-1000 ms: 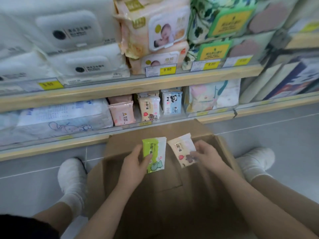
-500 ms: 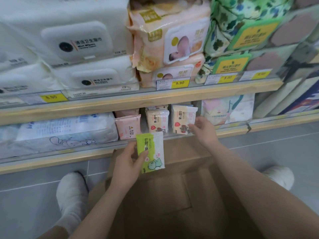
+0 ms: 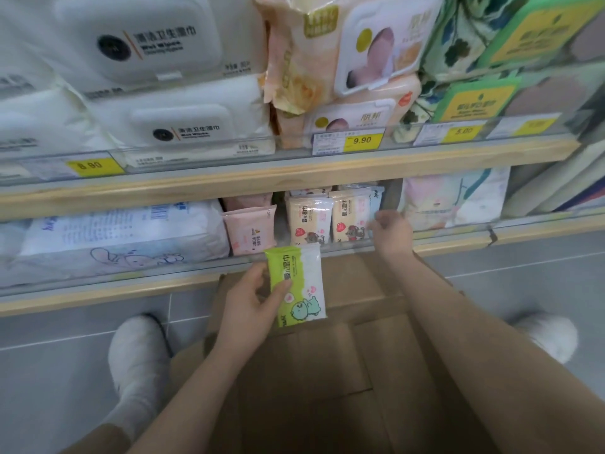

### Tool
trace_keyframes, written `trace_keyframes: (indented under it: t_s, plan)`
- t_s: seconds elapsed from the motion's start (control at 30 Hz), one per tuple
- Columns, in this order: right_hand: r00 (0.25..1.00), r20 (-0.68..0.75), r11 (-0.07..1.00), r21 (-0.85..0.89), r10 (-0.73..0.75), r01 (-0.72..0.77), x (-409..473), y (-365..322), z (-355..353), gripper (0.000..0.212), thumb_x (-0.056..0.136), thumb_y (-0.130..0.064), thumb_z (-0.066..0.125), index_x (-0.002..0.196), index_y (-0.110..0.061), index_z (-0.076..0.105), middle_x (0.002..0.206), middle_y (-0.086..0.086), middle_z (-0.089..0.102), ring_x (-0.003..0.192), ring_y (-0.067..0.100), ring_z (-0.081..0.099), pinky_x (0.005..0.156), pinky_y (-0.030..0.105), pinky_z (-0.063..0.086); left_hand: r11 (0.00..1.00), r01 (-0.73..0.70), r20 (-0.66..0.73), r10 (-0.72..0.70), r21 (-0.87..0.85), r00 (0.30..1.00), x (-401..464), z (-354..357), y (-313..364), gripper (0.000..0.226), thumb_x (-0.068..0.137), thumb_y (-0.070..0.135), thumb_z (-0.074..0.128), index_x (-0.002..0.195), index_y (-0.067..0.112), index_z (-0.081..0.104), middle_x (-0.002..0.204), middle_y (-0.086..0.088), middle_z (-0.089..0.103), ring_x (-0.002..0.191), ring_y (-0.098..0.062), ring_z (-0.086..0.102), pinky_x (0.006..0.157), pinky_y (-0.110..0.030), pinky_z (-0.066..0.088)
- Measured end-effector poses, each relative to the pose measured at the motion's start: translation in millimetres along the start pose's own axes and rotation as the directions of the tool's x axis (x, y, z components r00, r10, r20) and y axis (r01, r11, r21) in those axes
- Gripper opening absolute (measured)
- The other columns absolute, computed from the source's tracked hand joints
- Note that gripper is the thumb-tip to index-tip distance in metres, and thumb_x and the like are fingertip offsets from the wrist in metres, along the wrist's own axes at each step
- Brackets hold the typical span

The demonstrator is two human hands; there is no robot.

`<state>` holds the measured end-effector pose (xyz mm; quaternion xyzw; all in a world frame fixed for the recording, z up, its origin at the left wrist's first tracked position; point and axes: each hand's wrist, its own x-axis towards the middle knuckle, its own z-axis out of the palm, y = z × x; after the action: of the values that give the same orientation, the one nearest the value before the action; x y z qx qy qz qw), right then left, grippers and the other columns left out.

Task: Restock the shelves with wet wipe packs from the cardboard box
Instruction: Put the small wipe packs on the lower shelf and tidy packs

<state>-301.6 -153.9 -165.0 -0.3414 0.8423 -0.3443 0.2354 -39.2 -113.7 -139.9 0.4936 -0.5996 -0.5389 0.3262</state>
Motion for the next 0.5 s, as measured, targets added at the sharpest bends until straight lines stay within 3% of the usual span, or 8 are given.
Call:
trace_keyframes:
  t_s: [0.03,0.13,0.2,0.23,0.3,0.37,0.5]
  plan:
    - [1.000,0.009,1.000,0.008,-0.017,0.017,-3.6,-0.8,-3.7,0.013,0.092,-0.005,0.051,0.100,-0.006,0.061,0.095,0.004,0.062,0.089,0.017,0.058,0.080,0.020,0.035,1.000,0.001,0.000,-0.001,0.002,1.000,-0.4,0.2,1.4,0.019,0.088,0.016,0.062,0.107,0.020,0.062,0.099,0.009,0.071,0.087,0.000,0.068,0.063,-0.013,0.053]
    - [0.998,0.023,0.997,0.054,-0.057,0.056,-24.9,-7.5,-20.1,0.031,0.092,-0.012,0.056,0.121,-0.002,0.057,0.116,0.012,0.063,0.102,0.022,0.059,0.084,0.021,0.038,0.999,0.001,-0.004,-0.001,0.032,1.000,-2.7,1.6,7.3,0.018,0.088,0.018,0.063,0.106,0.022,0.061,0.100,0.010,0.070,0.088,0.002,0.067,0.063,-0.012,0.052]
    - [0.985,0.128,0.991,0.079,-0.113,0.103,-48.0,-15.8,-37.2,0.034,0.090,-0.024,0.061,0.121,-0.009,0.059,0.109,0.003,0.064,0.093,0.016,0.059,0.079,0.021,0.042,0.999,-0.009,-0.006,0.009,0.049,1.000,-4.1,4.9,14.0,0.019,0.088,0.019,0.064,0.103,0.029,0.060,0.101,0.013,0.070,0.090,0.003,0.066,0.066,-0.014,0.054]
    - [0.962,0.240,0.988,0.106,-0.133,0.110,-61.6,-20.4,-47.2,0.034,0.089,-0.030,0.062,0.119,-0.015,0.060,0.104,-0.003,0.065,0.090,0.014,0.061,0.074,0.019,0.044,0.998,-0.017,-0.007,0.017,0.054,1.000,-5.0,7.2,18.9,0.020,0.088,0.020,0.064,0.101,0.033,0.059,0.101,0.015,0.069,0.090,0.003,0.066,0.067,-0.015,0.054]
    - [0.845,0.518,0.984,0.172,-0.132,0.048,-89.5,-28.5,-66.1,0.032,0.087,-0.035,0.064,0.116,-0.023,0.062,0.097,-0.007,0.067,0.084,0.012,0.063,0.067,0.013,0.049,0.998,-0.044,-0.011,0.045,0.053,0.999,-6.3,13.4,30.2,0.021,0.088,0.019,0.064,0.098,0.037,0.057,0.098,0.016,0.070,0.089,0.004,0.066,0.068,-0.016,0.054]
    - [0.745,0.649,0.981,0.193,-0.154,0.035,-106.7,-25.8,-75.4,0.027,0.085,-0.030,0.067,0.110,-0.020,0.066,0.094,-0.006,0.071,0.078,0.012,0.065,0.064,0.012,0.050,0.995,-0.080,0.000,0.080,0.057,0.997,-6.8,20.9,41.8,0.021,0.088,0.019,0.063,0.096,0.037,0.057,0.097,0.016,0.069,0.087,0.004,0.066,0.067,-0.015,0.053]
    - [0.811,0.543,0.957,0.282,-0.217,0.067,-106.7,-17.1,-84.2,0.005,0.086,-0.014,0.067,0.090,-0.012,0.069,0.069,-0.005,0.069,0.057,0.003,0.058,0.060,0.017,0.048,0.990,-0.117,0.054,0.113,0.077,0.992,-6.1,35.2,52.8,0.022,0.089,0.019,0.062,0.097,0.039,0.055,0.101,0.016,0.068,0.088,0.005,0.065,0.063,-0.010,0.048]
